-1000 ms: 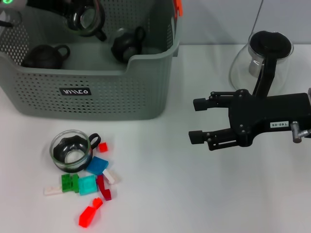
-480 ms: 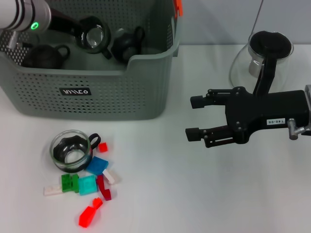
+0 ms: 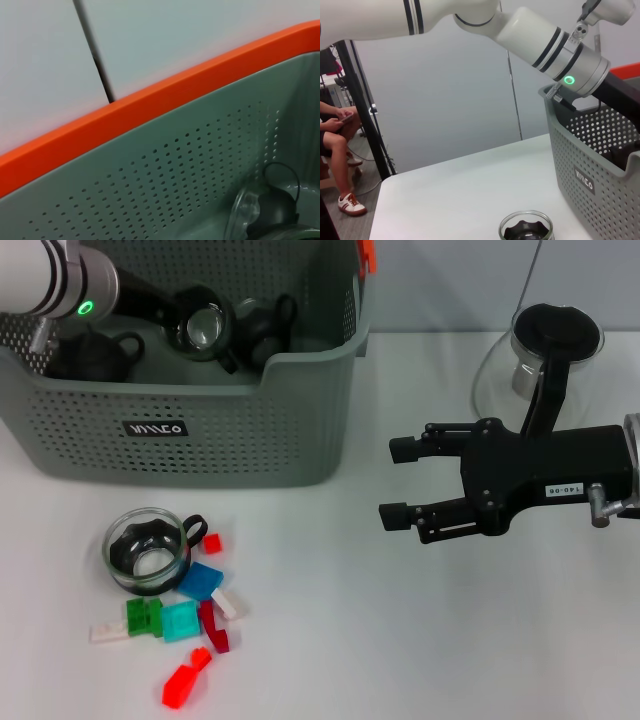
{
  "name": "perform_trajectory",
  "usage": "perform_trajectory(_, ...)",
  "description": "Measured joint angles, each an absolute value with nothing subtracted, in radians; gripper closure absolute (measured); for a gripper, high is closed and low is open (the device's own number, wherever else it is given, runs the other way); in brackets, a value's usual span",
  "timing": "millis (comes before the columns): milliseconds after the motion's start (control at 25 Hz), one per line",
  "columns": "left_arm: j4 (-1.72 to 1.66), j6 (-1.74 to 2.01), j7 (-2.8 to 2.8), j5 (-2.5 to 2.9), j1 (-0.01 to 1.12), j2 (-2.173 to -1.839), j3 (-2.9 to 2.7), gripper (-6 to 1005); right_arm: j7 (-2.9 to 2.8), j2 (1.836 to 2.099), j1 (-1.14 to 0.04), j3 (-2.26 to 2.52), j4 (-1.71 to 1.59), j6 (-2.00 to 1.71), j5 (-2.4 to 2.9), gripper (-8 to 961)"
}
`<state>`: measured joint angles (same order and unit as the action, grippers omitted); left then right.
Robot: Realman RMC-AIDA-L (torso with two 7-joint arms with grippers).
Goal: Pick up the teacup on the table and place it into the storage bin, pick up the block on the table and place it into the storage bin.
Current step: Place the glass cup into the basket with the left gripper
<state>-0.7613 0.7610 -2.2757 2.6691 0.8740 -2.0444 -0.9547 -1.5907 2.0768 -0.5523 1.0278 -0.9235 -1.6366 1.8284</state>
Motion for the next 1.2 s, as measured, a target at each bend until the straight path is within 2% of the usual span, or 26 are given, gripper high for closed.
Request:
perform_trajectory(840,-0.75,0.701,-2.274,2.672,0.866,-2.07,-1.009,937,-1.591,2.079,-0.544,1.028,-0.923,-1.631,1.828,71)
perform_trajectory(1080,-0.757,0.704,-2.279,2.672,0.865,-2.069,-1.008,813,-1.594,2.08,-0.543,1.027,-0.923,-1.631,1.828,69)
perform_trajectory(1200,-0.783,0.718,-2.298,2.672,0.862,-2.065,-0.999,684,-1.596,2.08,-0.543,1.026,-0.923,-1.632,1.828,69)
